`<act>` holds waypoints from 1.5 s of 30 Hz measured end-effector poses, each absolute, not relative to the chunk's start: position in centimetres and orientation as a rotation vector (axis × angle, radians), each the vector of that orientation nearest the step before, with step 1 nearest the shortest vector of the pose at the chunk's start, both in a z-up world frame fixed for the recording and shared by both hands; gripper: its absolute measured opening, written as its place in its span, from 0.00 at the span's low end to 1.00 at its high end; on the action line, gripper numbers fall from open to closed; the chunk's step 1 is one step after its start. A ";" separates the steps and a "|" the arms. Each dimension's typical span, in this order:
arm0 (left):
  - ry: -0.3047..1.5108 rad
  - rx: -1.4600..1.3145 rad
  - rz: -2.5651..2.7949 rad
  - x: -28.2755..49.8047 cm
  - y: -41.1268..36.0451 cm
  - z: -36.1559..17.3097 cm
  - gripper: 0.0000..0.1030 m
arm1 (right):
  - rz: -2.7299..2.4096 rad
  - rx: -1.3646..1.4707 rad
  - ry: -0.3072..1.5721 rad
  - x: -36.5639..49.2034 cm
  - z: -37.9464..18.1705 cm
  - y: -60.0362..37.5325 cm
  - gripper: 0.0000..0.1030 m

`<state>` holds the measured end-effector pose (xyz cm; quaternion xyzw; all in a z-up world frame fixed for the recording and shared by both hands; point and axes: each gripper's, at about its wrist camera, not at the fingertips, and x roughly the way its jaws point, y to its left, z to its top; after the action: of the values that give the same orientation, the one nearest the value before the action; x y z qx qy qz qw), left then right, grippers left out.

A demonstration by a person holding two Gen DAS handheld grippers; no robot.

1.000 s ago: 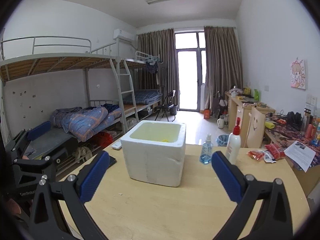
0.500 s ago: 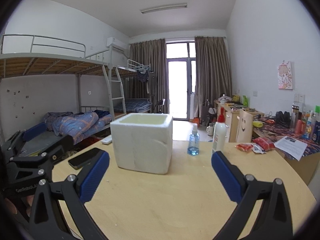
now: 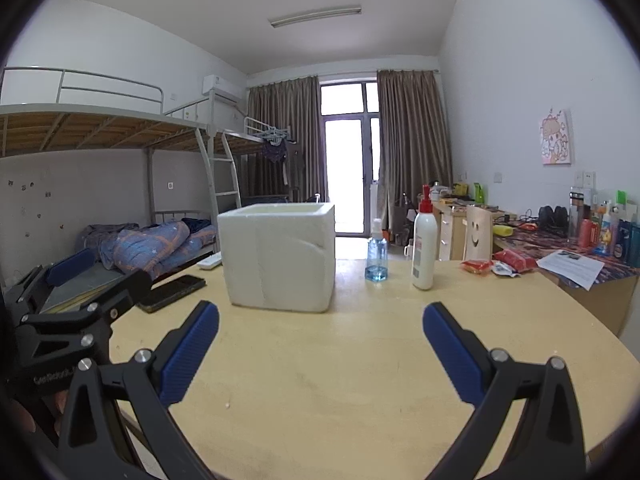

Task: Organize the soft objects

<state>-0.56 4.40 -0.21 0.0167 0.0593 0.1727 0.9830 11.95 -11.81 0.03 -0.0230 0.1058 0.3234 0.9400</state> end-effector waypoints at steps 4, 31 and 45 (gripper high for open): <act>0.129 0.030 0.342 -0.9 4.0 -0.5 0.99 | 0.660 -0.042 0.222 11.3 -0.5 -12.5 1.00; 0.150 0.012 0.340 -1.4 3.9 -0.6 0.99 | 0.658 -0.044 0.234 11.3 -0.8 -12.5 1.00; 0.147 0.024 0.340 -1.4 3.5 -0.3 0.99 | 0.658 -0.059 0.231 11.2 -0.8 -12.3 1.00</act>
<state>-1.38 3.52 -0.33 0.0117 0.0729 0.1688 0.9829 11.17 -12.27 -0.79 -0.0287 0.1132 0.3225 0.9393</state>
